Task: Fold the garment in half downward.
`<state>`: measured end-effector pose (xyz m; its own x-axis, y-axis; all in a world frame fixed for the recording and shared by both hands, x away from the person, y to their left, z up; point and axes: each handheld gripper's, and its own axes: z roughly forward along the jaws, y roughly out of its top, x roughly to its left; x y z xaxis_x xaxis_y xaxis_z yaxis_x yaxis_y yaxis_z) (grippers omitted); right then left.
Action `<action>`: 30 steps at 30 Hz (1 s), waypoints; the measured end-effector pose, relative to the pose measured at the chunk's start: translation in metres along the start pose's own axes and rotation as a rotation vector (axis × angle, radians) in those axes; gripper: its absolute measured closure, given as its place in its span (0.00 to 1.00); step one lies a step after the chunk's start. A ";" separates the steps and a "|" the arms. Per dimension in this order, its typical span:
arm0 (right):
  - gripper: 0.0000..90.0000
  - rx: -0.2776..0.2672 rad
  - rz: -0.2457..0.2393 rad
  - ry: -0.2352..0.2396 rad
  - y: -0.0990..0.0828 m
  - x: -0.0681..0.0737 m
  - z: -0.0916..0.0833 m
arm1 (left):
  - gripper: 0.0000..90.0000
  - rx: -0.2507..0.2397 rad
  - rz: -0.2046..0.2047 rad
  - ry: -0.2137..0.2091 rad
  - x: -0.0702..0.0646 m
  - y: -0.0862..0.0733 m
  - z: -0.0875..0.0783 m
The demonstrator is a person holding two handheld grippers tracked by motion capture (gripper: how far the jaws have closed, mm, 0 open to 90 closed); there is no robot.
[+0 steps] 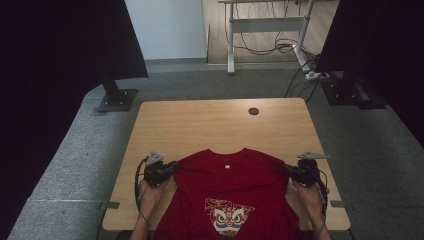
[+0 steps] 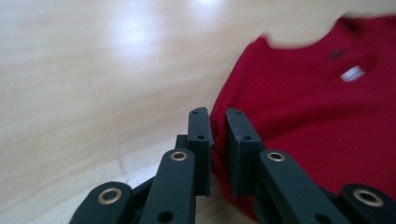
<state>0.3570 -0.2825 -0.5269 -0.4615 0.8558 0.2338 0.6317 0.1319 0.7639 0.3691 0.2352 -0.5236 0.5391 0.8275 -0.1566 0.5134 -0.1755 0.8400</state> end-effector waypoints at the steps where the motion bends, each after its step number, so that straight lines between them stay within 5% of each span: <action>1: 0.97 0.000 0.000 0.000 0.000 0.000 0.000 | 0.90 0.000 0.000 0.000 0.000 0.000 0.000; 4: 0.97 -0.010 -0.005 0.017 0.001 0.004 -0.003 | 0.90 0.000 0.000 0.000 0.000 0.000 0.000; 5: 0.97 -0.014 -0.044 0.097 -0.003 0.026 -0.014 | 0.90 -0.033 0.025 -0.089 -0.021 -0.004 -0.020; 7: 0.97 -0.008 -0.049 0.114 -0.006 0.029 -0.015 | 0.90 -0.033 0.025 -0.089 -0.021 -0.004 -0.020; 10: 0.97 0.020 -0.058 0.139 -0.013 0.035 -0.015 | 0.90 -0.017 0.034 -0.117 -0.028 -0.011 -0.022; 11: 0.97 0.020 -0.058 0.139 -0.013 0.035 -0.015 | 0.90 0.046 0.075 -0.144 -0.042 -0.025 -0.023; 12: 0.97 0.020 -0.058 0.139 -0.013 0.035 -0.015 | 0.90 0.046 0.075 -0.144 -0.042 -0.025 -0.023; 13: 0.97 0.081 -0.071 0.155 -0.028 0.041 -0.012 | 0.90 0.046 0.075 -0.144 -0.042 -0.025 -0.023; 14: 0.97 0.128 -0.081 0.137 -0.039 0.044 -0.006 | 0.89 0.135 0.158 -0.119 -0.055 -0.037 -0.017; 17: 0.96 0.140 -0.093 0.131 -0.046 0.046 -0.001 | 0.89 0.165 0.176 -0.114 -0.058 -0.043 -0.009; 21: 0.96 0.141 -0.104 0.122 -0.046 0.048 -0.001 | 0.89 0.157 0.183 -0.110 -0.058 -0.043 -0.007; 24: 0.96 0.126 -0.185 0.056 -0.043 0.055 0.004 | 0.89 0.146 0.213 -0.091 -0.054 -0.039 0.002; 30: 0.96 0.117 -0.194 0.030 -0.037 0.052 0.010 | 0.90 0.148 0.236 -0.058 -0.048 -0.028 0.017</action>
<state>0.3157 -0.2374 -0.5496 -0.5983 0.7939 0.1085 0.5968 0.3512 0.7214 0.3403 0.1911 -0.5489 0.6904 0.7234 0.0014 0.4589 -0.4395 0.7722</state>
